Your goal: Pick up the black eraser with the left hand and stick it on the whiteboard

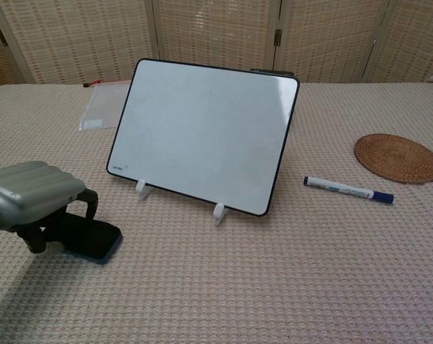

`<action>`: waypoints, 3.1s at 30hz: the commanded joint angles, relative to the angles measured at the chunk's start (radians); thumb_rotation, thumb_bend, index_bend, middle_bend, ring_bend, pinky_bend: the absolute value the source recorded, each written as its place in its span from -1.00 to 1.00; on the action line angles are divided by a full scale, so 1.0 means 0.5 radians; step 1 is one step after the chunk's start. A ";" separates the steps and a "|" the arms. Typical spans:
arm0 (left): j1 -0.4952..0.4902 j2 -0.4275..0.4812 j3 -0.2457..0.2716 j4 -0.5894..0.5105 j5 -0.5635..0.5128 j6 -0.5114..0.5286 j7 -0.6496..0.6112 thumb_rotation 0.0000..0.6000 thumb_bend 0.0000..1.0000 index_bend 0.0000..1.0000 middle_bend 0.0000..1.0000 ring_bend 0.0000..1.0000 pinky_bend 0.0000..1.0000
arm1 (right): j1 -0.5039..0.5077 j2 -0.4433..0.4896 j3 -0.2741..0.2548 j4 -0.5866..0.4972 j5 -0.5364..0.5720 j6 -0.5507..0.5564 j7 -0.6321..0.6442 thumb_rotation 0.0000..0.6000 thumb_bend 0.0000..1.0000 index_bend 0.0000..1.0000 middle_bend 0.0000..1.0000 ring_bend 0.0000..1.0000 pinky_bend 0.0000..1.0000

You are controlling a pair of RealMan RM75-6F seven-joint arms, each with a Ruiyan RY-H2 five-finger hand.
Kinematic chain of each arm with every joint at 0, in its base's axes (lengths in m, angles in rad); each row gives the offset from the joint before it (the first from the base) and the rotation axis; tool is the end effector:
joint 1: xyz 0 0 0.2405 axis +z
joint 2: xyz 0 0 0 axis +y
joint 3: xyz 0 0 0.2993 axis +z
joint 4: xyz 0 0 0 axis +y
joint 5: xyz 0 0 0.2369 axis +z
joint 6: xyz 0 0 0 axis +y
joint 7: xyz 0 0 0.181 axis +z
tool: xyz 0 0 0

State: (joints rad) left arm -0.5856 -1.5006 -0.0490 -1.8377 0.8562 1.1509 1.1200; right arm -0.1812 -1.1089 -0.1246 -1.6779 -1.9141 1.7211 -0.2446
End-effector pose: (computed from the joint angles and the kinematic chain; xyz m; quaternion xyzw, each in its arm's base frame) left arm -0.2085 0.3072 -0.0579 -0.8108 -0.2894 -0.1573 0.4838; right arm -0.3138 -0.0870 0.1389 0.6627 -0.3175 0.3738 0.5659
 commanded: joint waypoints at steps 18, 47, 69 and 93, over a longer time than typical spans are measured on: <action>0.099 0.062 0.196 -0.087 0.642 0.308 -0.240 1.00 -0.21 0.34 1.00 0.92 0.98 | -0.005 -0.024 -0.006 0.008 -0.023 -0.017 -0.049 1.00 -0.38 -1.00 -1.00 -1.00 -1.00; -0.023 -0.486 -0.148 0.651 1.176 0.473 -0.703 1.00 -0.21 0.36 1.00 0.94 0.99 | 0.006 0.006 0.005 -0.005 0.005 -0.027 0.007 1.00 -0.38 -1.00 -1.00 -1.00 -1.00; -0.287 -1.211 -0.483 1.700 1.165 0.543 -0.808 1.00 -0.19 0.37 1.00 0.95 1.00 | 0.063 0.102 0.043 -0.069 0.158 -0.100 0.176 1.00 -0.38 -1.00 -1.00 -1.00 -1.00; -0.359 -1.383 -0.497 1.915 1.120 0.524 -0.826 1.00 -0.37 -0.65 1.00 0.96 1.00 | 0.045 0.124 0.040 -0.059 0.169 -0.047 0.244 1.00 -0.38 -1.00 -1.00 -1.00 -1.00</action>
State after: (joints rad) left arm -0.7692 -2.1948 -0.2995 -0.8729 1.4175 1.4101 0.7015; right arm -0.1579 -1.0469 -0.1043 -1.7078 -1.8293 1.6965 -0.1235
